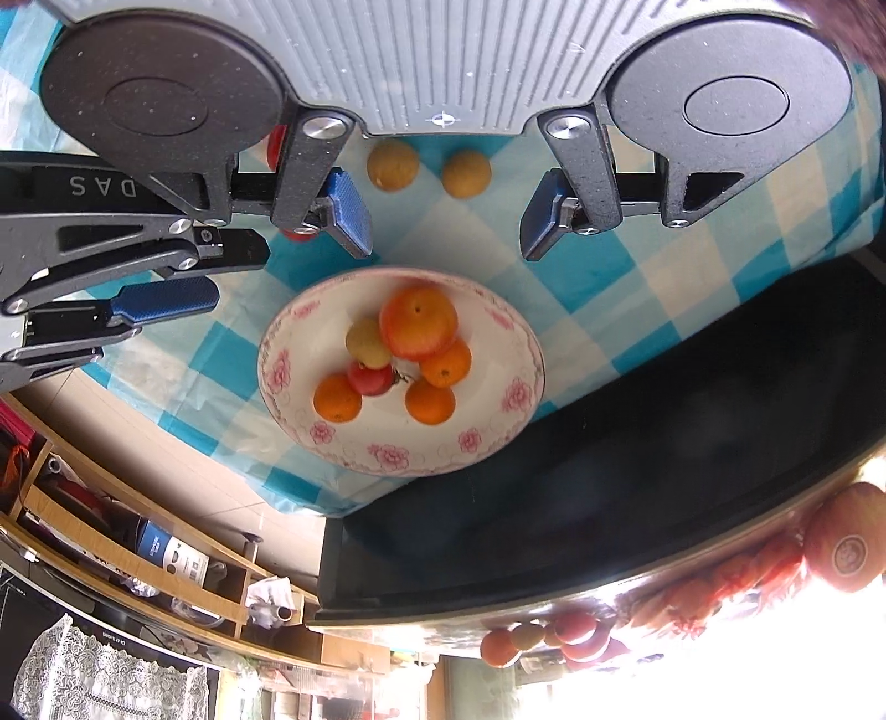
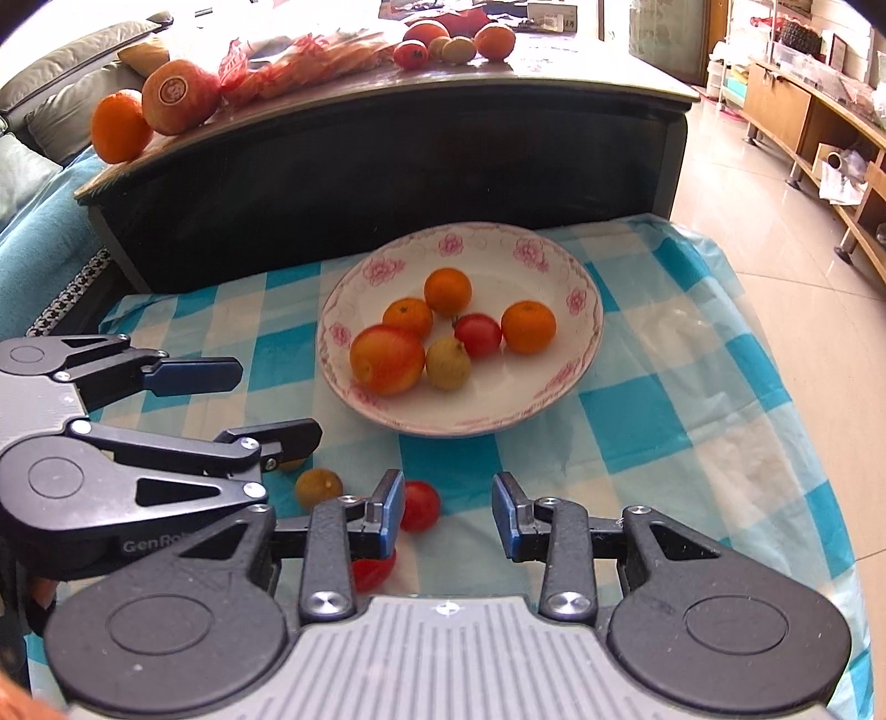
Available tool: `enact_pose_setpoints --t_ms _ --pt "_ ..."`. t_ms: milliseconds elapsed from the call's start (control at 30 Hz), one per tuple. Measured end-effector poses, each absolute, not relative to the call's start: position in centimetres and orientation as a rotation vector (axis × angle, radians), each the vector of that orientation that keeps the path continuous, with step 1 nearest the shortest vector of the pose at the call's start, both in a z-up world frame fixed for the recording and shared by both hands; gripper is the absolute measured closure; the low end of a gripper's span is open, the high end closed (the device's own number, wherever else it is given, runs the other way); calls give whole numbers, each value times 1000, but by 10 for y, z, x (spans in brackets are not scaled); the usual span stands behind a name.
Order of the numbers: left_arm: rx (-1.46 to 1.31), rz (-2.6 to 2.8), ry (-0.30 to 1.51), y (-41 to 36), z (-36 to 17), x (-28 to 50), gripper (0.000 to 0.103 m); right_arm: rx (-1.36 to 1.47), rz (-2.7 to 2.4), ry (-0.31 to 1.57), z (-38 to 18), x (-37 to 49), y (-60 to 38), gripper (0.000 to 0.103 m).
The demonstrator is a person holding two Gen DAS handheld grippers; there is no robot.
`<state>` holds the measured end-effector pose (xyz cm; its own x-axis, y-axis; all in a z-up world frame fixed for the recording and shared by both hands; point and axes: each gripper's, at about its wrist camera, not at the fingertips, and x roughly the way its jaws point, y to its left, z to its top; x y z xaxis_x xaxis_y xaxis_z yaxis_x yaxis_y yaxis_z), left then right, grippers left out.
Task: Organize fruits
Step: 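Move both open grippers back to the fruit left on the cloth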
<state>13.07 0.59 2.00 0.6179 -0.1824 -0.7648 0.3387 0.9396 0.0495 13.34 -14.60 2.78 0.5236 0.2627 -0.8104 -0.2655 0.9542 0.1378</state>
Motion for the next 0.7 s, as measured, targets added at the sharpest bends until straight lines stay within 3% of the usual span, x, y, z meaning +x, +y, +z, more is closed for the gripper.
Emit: enact_pose_setpoints --t_ms 700 --pt "219 -293 926 11 3 98 35 2 300 1067 6 108 -138 65"
